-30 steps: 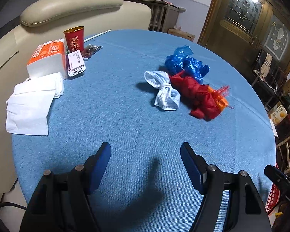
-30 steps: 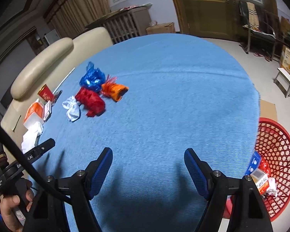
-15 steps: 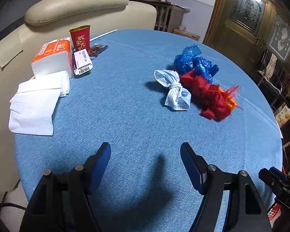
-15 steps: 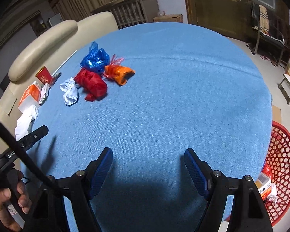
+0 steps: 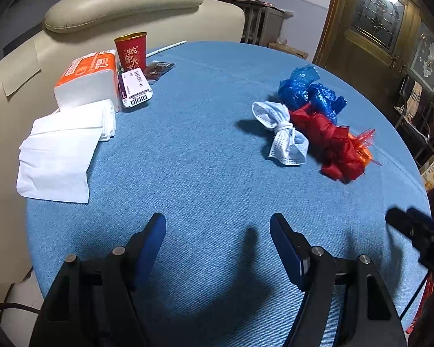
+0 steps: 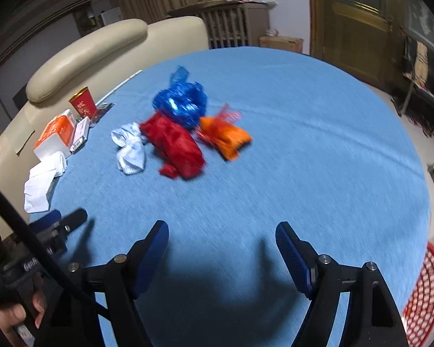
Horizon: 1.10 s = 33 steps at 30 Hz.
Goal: Collect trash
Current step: 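Move both tools back to the table toward the plastic bags, then close the right tool on the red plastic bag and lift it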
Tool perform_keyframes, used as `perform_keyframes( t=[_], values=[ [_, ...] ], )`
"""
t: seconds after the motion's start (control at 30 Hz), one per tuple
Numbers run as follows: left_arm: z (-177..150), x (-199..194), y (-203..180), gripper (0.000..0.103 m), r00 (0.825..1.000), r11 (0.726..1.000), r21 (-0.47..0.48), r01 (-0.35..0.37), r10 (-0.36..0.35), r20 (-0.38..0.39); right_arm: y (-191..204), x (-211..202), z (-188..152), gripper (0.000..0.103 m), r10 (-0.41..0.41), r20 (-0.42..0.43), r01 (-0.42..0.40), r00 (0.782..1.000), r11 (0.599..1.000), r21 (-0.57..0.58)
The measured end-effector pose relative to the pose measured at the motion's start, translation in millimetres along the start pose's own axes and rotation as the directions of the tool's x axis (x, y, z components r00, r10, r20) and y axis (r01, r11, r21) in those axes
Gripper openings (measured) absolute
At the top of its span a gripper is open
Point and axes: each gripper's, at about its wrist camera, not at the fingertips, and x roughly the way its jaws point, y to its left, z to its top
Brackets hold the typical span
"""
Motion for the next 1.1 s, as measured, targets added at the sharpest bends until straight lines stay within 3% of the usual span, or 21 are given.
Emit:
perform_keyframes(
  t=[0.3,0.37,0.43,0.53,0.6,0.67,0.77,1.1],
  values=[
    [-1.1,3.6,2.3,0.075,1.0,1.0,-0.007,0.019,-0.019,-0.013,32.1,29.4,49.2,0.078,0.084,0.059,-0.08,0.995,0.995,-0.065],
    [0.0,2.9,3.3,0.075,1.0,1.0,-0.013,0.02,-0.02,-0.01,36.0,38.8,58.6,0.074,0.099,0.054,-0.095,0.994,0.994,-0.061],
    [1.3,2.6,3.6,0.075,1.0,1.0,-0.017,0.023,-0.024,-0.01,39.6,50.9,67.5,0.058,0.103,0.04,-0.1,0.994,0.993,-0.062],
    [1.7,1.7,1.4,0.075,1.0,1.0,-0.011,0.028,-0.028,-0.011,43.2,72.8,76.2,0.057,0.083,0.009,-0.082,0.997,0.994,-0.073],
    [0.8,1.3,0.2,0.075,1.0,1.0,-0.007,0.026,-0.026,-0.012,43.4,85.1,77.3,0.057,0.078,-0.008,-0.078,0.997,0.994,-0.075],
    [1.1,0.8,-1.4,0.075,0.999,1.0,-0.004,0.029,-0.029,-0.016,44.1,94.5,76.0,0.041,0.086,-0.03,-0.089,0.996,0.993,-0.082],
    [3.4,-1.5,-2.3,0.075,0.999,1.0,-0.006,0.031,-0.031,-0.007,38.7,92.8,69.6,0.031,0.109,-0.034,-0.111,0.994,0.992,-0.065],
    [27.5,1.5,-13.8,0.075,0.998,0.998,-0.023,0.057,-0.057,0.009,4.9,47.3,24.2,0.03,0.144,-0.016,-0.144,0.989,0.99,0.012]
  ],
)
